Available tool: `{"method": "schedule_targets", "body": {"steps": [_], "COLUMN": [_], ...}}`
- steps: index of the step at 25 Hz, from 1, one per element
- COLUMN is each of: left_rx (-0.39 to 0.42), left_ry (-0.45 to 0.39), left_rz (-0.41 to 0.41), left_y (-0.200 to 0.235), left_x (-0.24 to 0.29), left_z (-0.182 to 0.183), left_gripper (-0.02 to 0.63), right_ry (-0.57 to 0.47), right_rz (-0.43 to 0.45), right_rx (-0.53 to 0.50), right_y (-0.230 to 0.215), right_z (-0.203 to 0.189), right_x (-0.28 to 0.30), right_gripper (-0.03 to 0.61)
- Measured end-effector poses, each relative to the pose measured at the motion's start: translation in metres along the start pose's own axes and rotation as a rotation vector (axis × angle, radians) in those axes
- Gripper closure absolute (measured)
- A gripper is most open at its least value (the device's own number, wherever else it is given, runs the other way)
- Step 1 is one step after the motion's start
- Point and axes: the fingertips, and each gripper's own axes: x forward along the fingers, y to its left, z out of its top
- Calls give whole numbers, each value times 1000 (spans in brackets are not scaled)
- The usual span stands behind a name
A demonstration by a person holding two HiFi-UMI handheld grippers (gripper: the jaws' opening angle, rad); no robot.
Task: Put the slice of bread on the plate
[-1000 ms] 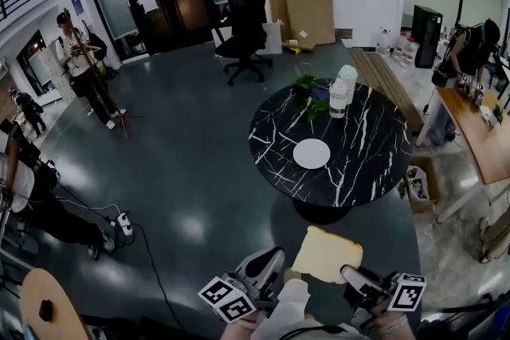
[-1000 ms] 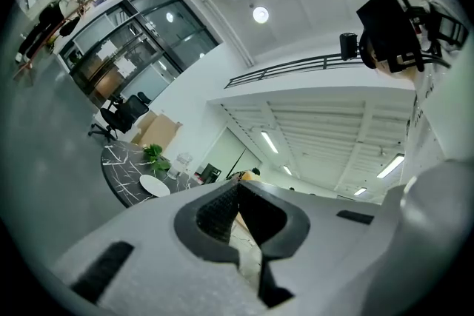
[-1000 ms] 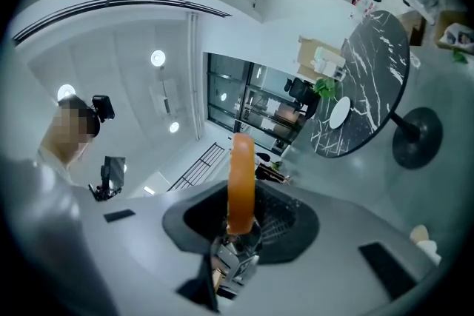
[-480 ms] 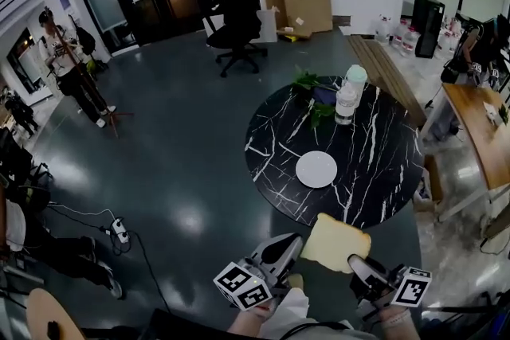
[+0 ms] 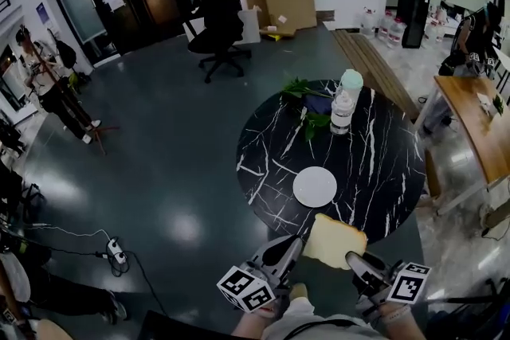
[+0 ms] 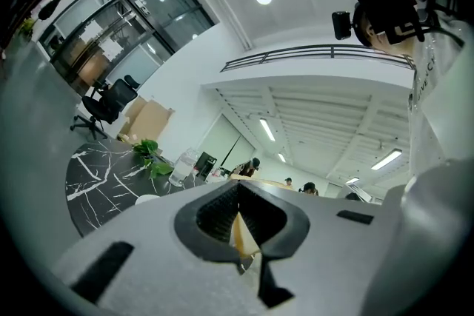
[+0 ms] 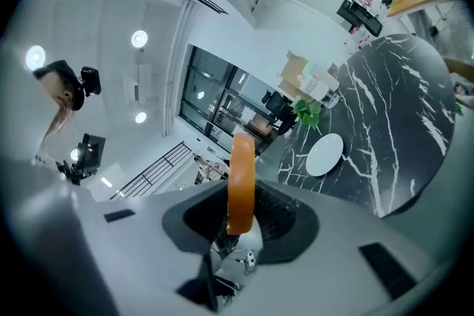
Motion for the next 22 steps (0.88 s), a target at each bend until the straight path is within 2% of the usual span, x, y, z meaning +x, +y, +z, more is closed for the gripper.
{"method": "schedule_targets", "body": {"steps": [4, 11, 17, 22], "left_rx": [-8, -30, -22, -19], "left_ry": [29, 55, 25, 32], "left_rz": [9, 25, 96, 159], "left_y": [21, 42, 74, 98], "left_x": [14, 43, 66, 85], "left_z": [-5, -21, -18, -24], "left_gripper": [604, 604, 604, 606], "right_ry": [-29, 1, 74, 121], "right_rz": [-35, -75, -65, -45], "right_rx": [11, 6, 0, -13], "right_y": [-15, -46, -80, -98], "right_z": [13, 24, 37, 52], "right_x": [13, 29, 60, 83], "right_gripper": [488, 488, 488, 488]}}
